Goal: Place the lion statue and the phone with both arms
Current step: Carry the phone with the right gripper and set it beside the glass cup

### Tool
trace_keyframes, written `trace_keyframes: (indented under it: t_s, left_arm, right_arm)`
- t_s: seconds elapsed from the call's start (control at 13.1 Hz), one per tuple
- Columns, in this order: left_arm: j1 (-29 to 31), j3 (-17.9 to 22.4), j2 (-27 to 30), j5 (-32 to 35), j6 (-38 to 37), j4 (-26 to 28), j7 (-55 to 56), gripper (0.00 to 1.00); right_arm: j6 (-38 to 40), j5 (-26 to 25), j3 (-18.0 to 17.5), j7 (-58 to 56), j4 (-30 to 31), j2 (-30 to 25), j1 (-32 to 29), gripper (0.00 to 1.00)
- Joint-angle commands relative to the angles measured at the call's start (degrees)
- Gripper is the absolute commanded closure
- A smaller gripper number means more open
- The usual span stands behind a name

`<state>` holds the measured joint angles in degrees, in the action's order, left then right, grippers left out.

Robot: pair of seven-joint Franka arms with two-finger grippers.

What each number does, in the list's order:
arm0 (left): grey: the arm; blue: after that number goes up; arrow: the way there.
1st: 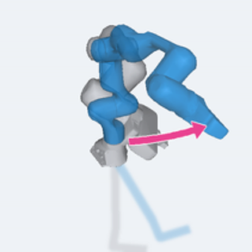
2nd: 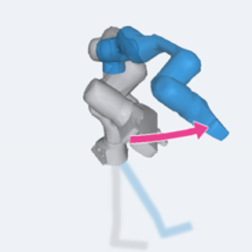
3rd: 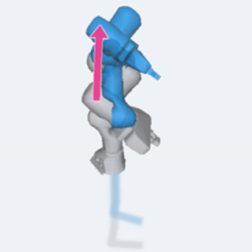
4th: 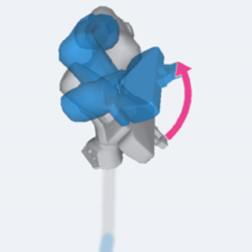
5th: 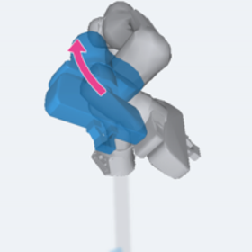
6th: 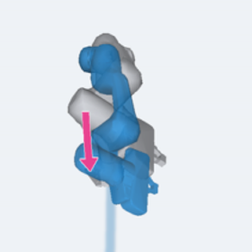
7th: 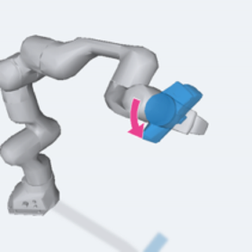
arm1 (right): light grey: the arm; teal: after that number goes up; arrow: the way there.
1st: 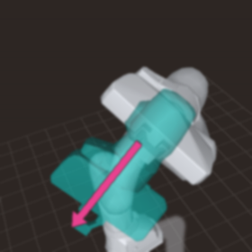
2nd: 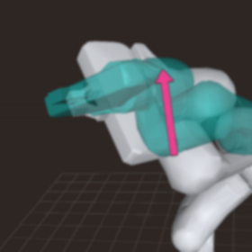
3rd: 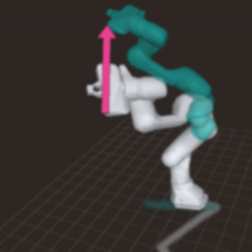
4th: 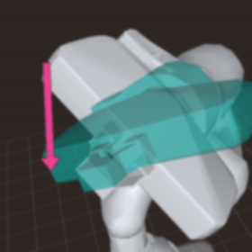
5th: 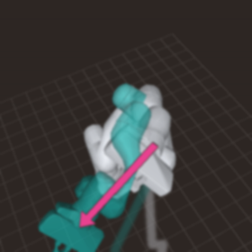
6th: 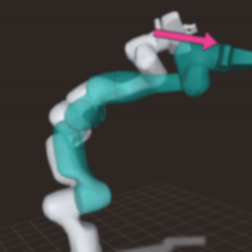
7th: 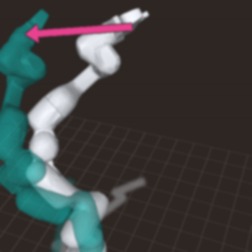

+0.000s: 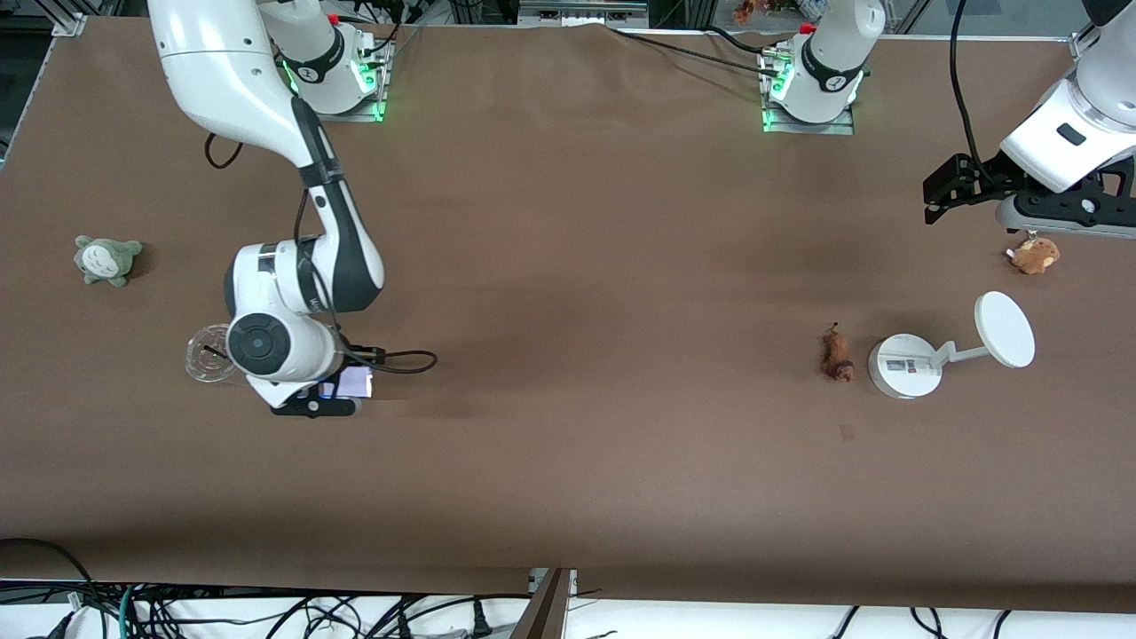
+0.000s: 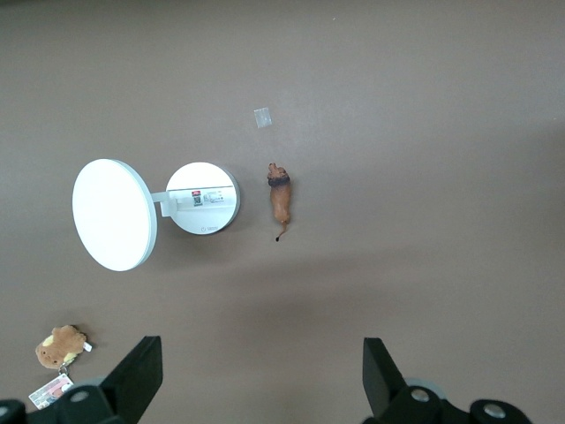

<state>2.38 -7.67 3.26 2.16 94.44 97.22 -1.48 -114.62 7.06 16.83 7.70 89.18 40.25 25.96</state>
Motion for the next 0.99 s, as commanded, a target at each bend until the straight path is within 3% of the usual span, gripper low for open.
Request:
trace_keyframes:
  t_s: [0.0, 0.69, 0.77, 0.84, 0.92]
  left_arm:
    - [-0.3, 0.1, 0.8, 0.8, 0.2, 0.8, -1.0, 0.00]
    - [-0.3, 0.1, 0.8, 0.8, 0.1, 0.8, -0.8, 0.00]
    - [-0.3, 0.0, 0.8, 0.8, 0.0, 0.8, -0.8, 0.00]
    - [-0.3, 0.1, 0.8, 0.8, 0.0, 0.8, -0.8, 0.00]
    - [-0.3, 0.0, 0.8, 0.8, -0.2, 0.8, -0.8, 0.00]
  right_arm:
    - [-1.9, 0.4, 0.0, -3.0, 3.4, -1.0, -1.0, 0.61]
    - [-7.2, 0.4, 0.0, -8.4, 5.9, 0.9, -2.8, 0.61]
    - [-7.2, 0.4, 0.0, -8.5, 6.0, 0.9, -3.0, 0.55]
    - [-6.9, 0.4, 0.0, -8.5, 5.8, 0.8, -3.0, 0.17]
    - [-6.4, 0.3, 0.0, -8.5, 5.2, 0.5, -3.0, 0.00]
